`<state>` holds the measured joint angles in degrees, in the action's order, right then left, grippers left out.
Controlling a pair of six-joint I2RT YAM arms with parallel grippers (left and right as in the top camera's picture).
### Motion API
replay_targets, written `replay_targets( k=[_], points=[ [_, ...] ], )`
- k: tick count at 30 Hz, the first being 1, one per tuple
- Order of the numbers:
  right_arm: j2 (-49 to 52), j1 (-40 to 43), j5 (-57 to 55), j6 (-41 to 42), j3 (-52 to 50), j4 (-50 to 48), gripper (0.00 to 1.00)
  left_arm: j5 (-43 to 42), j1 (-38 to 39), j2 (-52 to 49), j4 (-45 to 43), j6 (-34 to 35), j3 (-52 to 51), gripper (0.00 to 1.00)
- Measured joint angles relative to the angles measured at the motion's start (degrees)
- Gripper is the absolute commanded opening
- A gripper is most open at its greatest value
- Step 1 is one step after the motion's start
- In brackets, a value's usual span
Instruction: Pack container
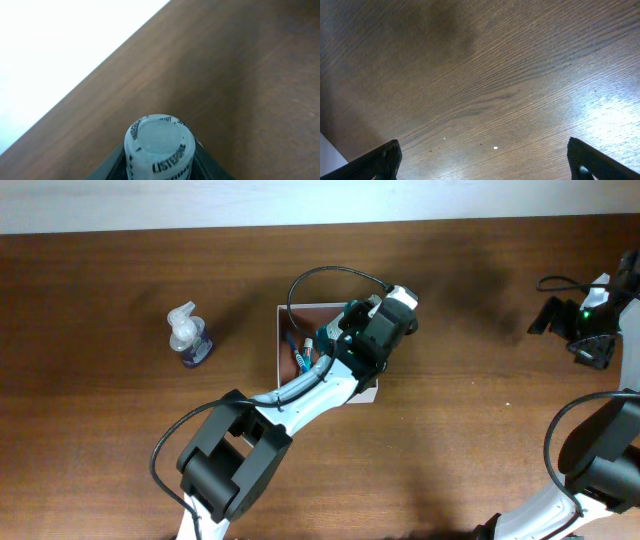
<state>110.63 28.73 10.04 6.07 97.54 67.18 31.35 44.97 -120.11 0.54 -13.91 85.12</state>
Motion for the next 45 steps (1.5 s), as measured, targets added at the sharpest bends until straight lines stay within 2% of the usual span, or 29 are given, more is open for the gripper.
replay_targets(
  k=[12,24,32,38,45],
  points=[
    [0.00,0.00,0.00,0.00,0.00,0.00,0.99,3.02,0.00,0.79,3.74,0.24,0.94,0.15],
    [0.00,0.00,0.00,0.04,0.00,0.00,0.99,2.97,0.02,4.09,8.39,6.43,0.94,0.16],
    [0.00,0.00,0.00,0.02,0.00,0.00,0.99,2.21,0.02,6.23,11.43,12.44,0.94,0.16],
    [0.00,0.00,0.00,0.00,0.00,0.00,0.99,-2.95,0.02,8.59,12.66,20.55,0.94,0.15],
    [0.00,0.00,0.00,0.00,0.00,0.00,0.99,-7.26,-0.07,8.59,13.27,25.99,0.94,0.12]
  ],
)
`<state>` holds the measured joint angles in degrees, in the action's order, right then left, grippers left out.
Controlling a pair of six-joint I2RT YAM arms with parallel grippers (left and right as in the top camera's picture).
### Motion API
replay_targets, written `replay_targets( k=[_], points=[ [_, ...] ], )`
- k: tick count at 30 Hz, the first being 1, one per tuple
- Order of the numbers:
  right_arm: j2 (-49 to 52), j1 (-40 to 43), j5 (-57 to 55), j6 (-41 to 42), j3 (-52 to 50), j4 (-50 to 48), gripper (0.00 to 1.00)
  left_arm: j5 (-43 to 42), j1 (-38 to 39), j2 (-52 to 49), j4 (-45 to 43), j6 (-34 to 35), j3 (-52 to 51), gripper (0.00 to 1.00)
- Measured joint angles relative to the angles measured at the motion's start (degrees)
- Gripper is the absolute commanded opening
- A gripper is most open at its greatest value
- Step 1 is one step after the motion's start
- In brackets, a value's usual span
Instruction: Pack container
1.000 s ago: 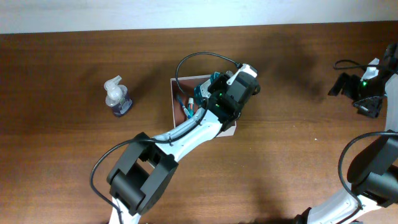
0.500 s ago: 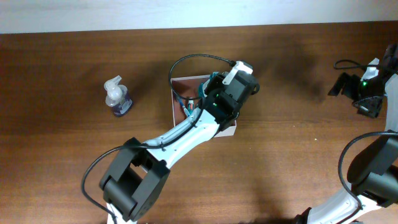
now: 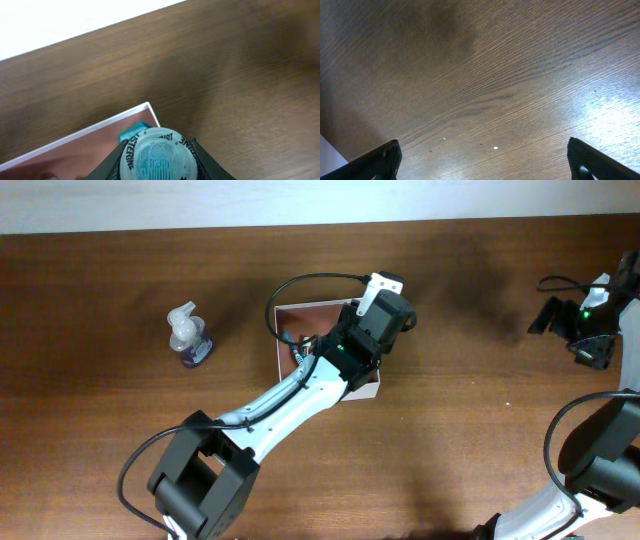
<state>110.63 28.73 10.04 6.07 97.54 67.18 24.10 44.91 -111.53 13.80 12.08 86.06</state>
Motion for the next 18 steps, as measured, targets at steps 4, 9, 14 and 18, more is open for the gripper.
replay_targets(
  k=[4,9,14,18],
  points=[
    [0.00,0.00,0.00,-0.02,0.00,0.00,0.99,-3.19,-1.62,0.00,0.15,1.14,0.00,0.12],
    [0.00,0.00,0.00,0.00,0.00,0.00,0.99,-5.55,-4.66,0.00,0.15,1.51,0.00,0.20],
    [0.00,0.00,0.00,-0.02,0.00,0.00,0.99,-6.14,-6.14,0.00,0.20,1.90,0.00,0.40],
    [0.00,0.00,-0.02,0.00,0.00,0.00,0.98,-6.86,-6.10,0.46,0.35,1.95,0.52,0.41]
  ],
)
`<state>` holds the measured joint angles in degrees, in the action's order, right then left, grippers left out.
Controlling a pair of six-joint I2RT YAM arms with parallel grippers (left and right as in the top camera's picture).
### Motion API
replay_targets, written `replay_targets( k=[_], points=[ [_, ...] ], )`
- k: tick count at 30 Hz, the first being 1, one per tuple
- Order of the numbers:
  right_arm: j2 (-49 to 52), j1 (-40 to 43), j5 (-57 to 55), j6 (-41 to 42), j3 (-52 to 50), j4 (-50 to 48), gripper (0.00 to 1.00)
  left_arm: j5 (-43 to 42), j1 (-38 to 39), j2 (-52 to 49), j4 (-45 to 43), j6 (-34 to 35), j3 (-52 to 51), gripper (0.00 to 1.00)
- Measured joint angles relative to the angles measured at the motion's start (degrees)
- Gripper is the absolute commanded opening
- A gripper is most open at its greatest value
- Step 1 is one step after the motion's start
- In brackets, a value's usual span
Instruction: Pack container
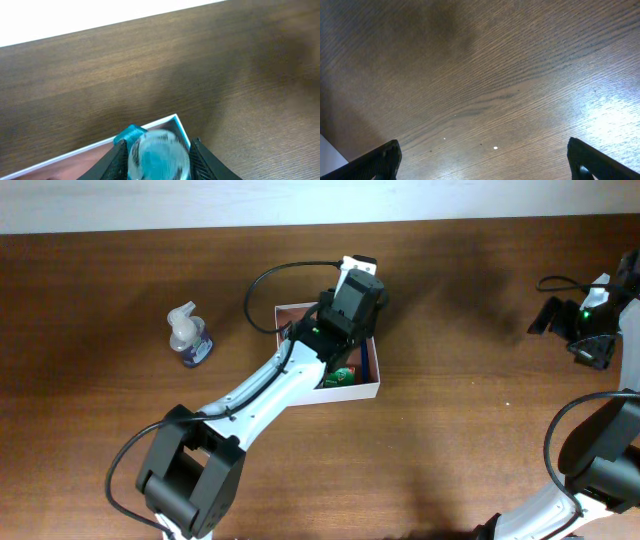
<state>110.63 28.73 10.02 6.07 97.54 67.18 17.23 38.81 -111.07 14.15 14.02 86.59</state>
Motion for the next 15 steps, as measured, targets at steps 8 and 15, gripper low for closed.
replay_targets(
  k=[8,15],
  points=[
    [0.00,0.00,0.02,-0.02,0.00,0.00,0.99,-0.98,0.02,0.24,0.02,0.17,0.37,0.50],
    [0.00,0.00,0.02,0.00,0.00,0.00,0.99,-1.27,0.00,0.24,0.13,0.17,0.37,0.50]
  ],
)
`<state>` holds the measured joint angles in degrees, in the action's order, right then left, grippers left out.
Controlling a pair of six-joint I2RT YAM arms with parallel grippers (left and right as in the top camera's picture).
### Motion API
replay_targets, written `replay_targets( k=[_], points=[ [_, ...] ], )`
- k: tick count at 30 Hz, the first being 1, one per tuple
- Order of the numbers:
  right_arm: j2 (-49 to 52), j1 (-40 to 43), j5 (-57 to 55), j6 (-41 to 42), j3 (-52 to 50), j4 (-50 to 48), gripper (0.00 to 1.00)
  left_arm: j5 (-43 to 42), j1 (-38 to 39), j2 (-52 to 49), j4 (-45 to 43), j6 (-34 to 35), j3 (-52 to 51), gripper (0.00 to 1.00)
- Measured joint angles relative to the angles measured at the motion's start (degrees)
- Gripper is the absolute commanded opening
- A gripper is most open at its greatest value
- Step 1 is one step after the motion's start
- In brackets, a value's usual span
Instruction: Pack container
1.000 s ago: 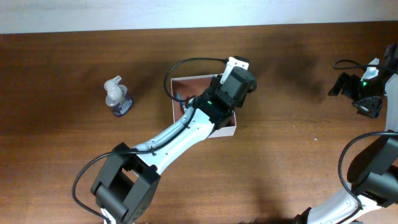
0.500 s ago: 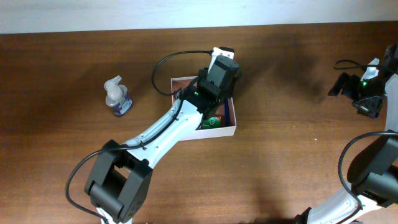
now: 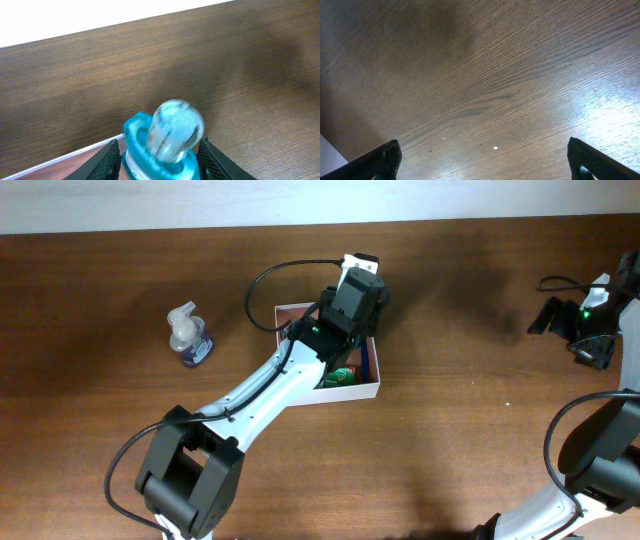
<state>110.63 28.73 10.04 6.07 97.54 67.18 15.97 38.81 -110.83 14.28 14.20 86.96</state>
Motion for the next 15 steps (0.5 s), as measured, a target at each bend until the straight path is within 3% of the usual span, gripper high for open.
replay_targets(
  k=[15],
  points=[
    [0.00,0.00,0.00,-0.02,0.00,0.00,0.99,-0.17,0.13,0.04,1.73,-0.28,0.00,0.49]
  ],
)
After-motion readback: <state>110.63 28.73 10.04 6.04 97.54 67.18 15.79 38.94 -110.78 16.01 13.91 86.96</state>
